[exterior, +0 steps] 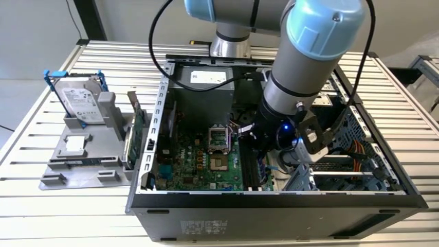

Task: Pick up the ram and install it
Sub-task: 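Insert the ram into the slot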

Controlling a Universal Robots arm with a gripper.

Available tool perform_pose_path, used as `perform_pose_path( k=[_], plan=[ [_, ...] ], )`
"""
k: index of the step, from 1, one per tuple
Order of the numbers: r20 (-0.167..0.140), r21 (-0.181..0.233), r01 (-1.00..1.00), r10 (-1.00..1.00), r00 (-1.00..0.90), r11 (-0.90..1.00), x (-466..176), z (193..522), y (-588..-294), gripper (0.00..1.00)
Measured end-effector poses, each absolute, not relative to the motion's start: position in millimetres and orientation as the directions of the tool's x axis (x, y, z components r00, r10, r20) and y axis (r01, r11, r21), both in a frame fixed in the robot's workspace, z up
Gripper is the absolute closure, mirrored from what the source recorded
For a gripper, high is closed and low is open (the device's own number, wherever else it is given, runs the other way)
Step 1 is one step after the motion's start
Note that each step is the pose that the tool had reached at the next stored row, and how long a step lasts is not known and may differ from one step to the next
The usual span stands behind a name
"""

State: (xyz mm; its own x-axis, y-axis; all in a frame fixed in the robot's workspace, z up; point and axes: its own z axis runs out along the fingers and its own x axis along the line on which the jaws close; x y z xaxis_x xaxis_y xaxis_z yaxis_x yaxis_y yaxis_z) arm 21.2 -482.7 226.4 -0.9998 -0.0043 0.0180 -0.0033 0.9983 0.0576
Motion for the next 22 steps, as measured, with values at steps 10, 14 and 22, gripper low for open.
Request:
perform_pose_path(
  k=[10, 14, 22],
  plan=[
    [0.019, 0.057, -0.003, -0.004, -1.0, 0.998, 20.9, 221.0, -482.7, 1.0],
    [0.02, 0.057, -0.002, -0.004, -1.0, 0.998, 21.0, 219.7, -482.7, 1.0],
    [0.023, 0.057, 0.005, 0.004, -1.0, 0.998, 21.0, 217.7, -482.7, 1.0]
  ],
)
